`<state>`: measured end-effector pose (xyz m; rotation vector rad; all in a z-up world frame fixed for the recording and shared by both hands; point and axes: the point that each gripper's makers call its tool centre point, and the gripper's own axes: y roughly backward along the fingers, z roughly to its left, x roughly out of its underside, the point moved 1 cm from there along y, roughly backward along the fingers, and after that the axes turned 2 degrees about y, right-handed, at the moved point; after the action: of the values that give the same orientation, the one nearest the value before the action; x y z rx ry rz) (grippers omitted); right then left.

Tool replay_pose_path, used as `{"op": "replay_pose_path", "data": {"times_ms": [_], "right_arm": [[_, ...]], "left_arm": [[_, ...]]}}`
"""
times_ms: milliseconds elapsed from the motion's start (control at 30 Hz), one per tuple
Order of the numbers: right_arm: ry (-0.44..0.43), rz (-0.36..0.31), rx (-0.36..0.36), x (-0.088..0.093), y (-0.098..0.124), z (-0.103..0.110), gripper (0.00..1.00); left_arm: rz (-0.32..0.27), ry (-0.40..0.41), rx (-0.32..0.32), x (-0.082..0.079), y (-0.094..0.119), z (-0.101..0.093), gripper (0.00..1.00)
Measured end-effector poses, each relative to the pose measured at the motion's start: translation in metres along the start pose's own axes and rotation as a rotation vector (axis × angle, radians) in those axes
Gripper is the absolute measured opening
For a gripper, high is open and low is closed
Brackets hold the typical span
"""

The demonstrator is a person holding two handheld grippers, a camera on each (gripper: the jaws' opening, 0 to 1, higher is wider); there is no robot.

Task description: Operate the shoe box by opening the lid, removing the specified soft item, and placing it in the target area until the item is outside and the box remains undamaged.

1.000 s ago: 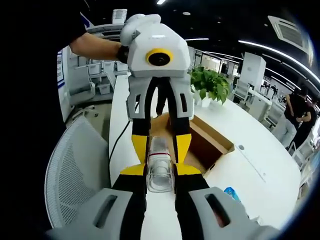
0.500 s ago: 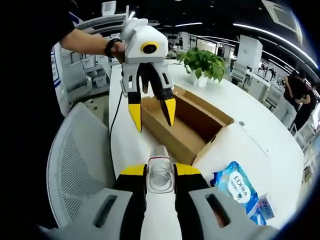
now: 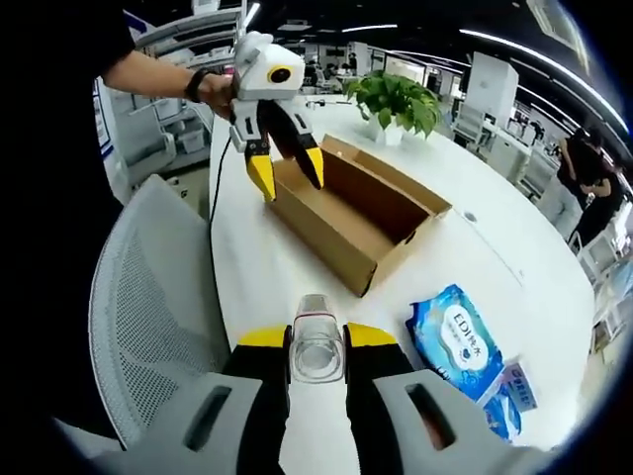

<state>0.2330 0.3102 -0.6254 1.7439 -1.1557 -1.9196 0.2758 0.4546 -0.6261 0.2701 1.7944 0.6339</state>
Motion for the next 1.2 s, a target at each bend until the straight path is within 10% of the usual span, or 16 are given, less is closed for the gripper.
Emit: {"op": "replay_pose_path", "data": {"times_ms": [600,1200], "right_arm": [[0.047,0.166,-0.014,0.045,0.021,-0.023,0.18],[0.081,0.236,0.008,0.041,0.039,-0.079,0.18]], "left_arm": [[-0.08,0.202,-0.151,0.036,0.019,0.021,0.35],[-0.113,0.31,-0.209,0.056,0.035,0.028,0.34]]}}
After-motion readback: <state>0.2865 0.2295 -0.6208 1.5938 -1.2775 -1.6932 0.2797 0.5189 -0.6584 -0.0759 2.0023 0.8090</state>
